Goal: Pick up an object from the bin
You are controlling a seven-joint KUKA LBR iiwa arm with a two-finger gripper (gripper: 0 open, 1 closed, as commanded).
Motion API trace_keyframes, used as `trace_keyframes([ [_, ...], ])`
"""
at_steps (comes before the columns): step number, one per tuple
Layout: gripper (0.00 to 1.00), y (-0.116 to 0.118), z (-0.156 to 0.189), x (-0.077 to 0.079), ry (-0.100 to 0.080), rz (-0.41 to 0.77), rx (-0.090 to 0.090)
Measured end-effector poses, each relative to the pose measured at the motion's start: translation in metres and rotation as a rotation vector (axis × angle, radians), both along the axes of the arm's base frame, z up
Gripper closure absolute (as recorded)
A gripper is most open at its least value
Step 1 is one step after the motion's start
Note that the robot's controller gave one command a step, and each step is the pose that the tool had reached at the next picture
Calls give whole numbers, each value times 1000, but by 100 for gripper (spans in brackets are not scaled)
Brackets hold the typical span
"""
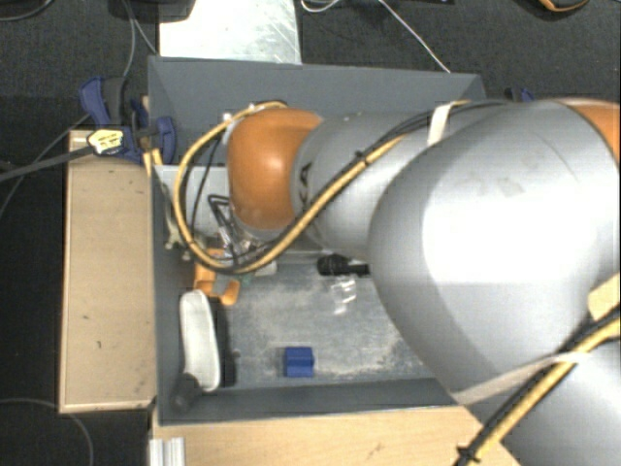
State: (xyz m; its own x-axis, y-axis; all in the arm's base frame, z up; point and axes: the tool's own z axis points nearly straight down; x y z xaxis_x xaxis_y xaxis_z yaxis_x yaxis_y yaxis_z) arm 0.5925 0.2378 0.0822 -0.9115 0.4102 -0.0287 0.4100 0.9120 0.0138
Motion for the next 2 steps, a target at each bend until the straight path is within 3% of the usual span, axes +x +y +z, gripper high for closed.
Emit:
trace_keyframes([
  [2, 100, 1, 25, -3, 7, -1, 2],
])
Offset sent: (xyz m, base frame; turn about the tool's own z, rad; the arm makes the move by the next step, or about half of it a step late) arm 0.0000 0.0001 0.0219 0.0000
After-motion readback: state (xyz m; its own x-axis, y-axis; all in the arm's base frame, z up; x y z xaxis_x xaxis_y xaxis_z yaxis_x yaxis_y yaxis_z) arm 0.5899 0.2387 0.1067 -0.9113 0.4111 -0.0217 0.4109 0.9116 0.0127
